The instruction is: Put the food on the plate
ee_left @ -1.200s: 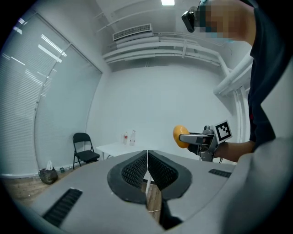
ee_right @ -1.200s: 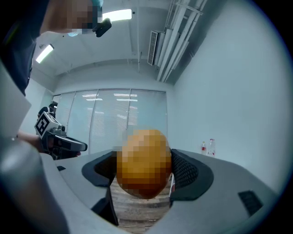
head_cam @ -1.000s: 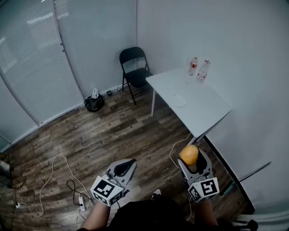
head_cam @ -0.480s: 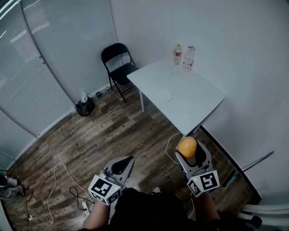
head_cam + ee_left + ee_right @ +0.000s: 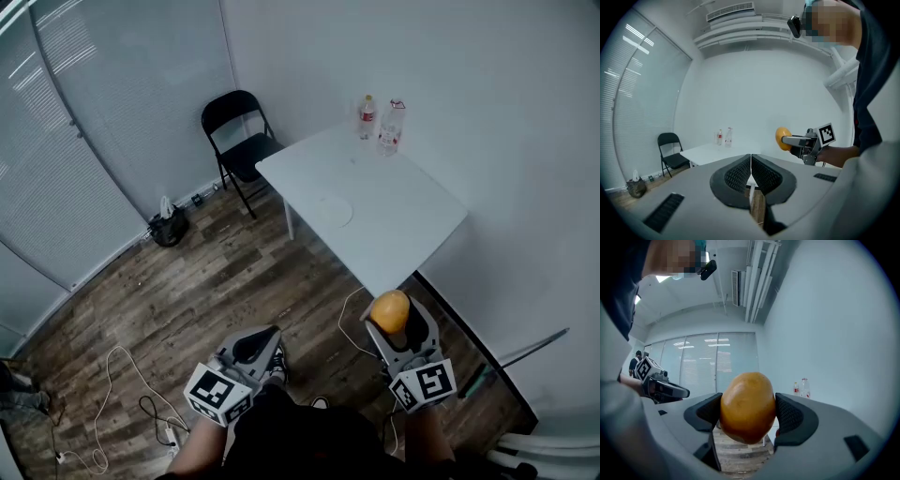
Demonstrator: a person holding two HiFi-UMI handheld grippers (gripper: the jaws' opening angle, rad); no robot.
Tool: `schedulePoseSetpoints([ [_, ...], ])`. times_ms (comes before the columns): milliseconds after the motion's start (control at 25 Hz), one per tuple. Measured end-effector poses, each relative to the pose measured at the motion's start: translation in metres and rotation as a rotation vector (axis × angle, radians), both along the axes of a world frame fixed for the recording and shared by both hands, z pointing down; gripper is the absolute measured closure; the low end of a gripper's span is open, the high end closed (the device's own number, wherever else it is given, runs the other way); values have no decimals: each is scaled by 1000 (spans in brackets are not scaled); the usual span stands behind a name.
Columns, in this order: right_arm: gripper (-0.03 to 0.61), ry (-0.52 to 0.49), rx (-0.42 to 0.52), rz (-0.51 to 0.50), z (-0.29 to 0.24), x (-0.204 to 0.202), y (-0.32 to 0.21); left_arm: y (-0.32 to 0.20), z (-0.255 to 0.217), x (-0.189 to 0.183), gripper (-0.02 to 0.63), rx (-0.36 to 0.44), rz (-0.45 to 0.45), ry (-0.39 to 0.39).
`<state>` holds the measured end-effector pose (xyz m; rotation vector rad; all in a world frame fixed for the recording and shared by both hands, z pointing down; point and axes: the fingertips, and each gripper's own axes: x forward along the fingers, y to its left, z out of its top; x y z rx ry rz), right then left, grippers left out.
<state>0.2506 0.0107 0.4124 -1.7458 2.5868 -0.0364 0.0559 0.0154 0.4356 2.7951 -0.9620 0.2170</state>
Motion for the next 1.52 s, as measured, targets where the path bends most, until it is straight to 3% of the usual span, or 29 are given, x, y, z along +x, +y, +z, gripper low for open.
schedulePoseSetpoints([
  [400,210,24,-23,52,6,-17,-117,-136,4,-18,591,-3,42,24],
  [840,210,110,-97,115,15,-63,-248,-282,14,-66,591,-31,104,60],
  [1160,210,149,-194,157,47,-66,-316,-335,30,-81,591,-71,119,50],
  [1520,210,189,-308,136,113,-17,-403,-353,51,-56,591,-136,39,34],
])
